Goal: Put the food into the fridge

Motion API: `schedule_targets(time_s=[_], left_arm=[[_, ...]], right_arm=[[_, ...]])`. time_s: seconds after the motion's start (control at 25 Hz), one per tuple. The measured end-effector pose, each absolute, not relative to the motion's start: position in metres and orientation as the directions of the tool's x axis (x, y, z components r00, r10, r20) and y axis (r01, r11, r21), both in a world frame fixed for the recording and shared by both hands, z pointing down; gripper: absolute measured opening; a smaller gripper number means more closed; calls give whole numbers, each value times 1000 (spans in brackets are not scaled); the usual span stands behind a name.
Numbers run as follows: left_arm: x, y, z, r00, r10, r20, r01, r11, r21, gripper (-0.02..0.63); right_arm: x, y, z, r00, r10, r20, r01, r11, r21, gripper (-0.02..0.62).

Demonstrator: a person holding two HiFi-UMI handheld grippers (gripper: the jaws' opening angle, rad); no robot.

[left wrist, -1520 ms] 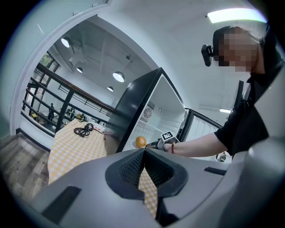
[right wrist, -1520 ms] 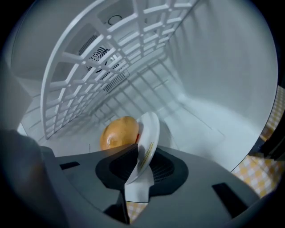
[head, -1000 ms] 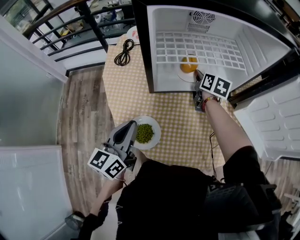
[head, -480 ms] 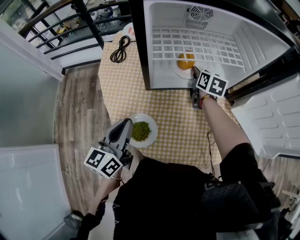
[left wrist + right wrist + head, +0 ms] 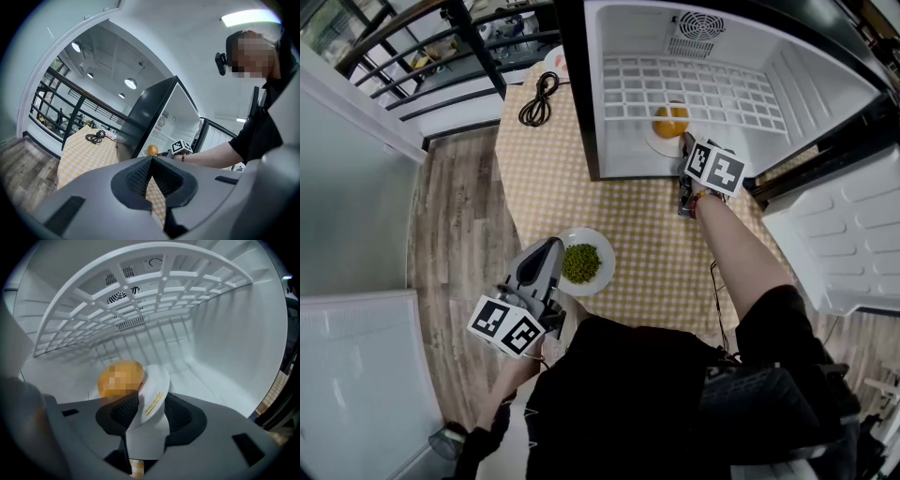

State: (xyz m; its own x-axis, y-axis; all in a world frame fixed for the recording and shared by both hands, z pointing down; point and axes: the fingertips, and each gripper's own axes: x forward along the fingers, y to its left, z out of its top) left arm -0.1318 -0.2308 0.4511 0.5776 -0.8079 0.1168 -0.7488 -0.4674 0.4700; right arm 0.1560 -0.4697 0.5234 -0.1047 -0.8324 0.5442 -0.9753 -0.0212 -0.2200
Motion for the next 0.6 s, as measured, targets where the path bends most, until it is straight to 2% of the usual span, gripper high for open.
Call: schedule_targets(time_s=[0.6], left_arm=[[-141, -228, 454, 554, -825, 110, -755, -442, 484, 12]], right_arm=[[162, -458, 537, -7, -842, 539, -957, -151, -248, 199]])
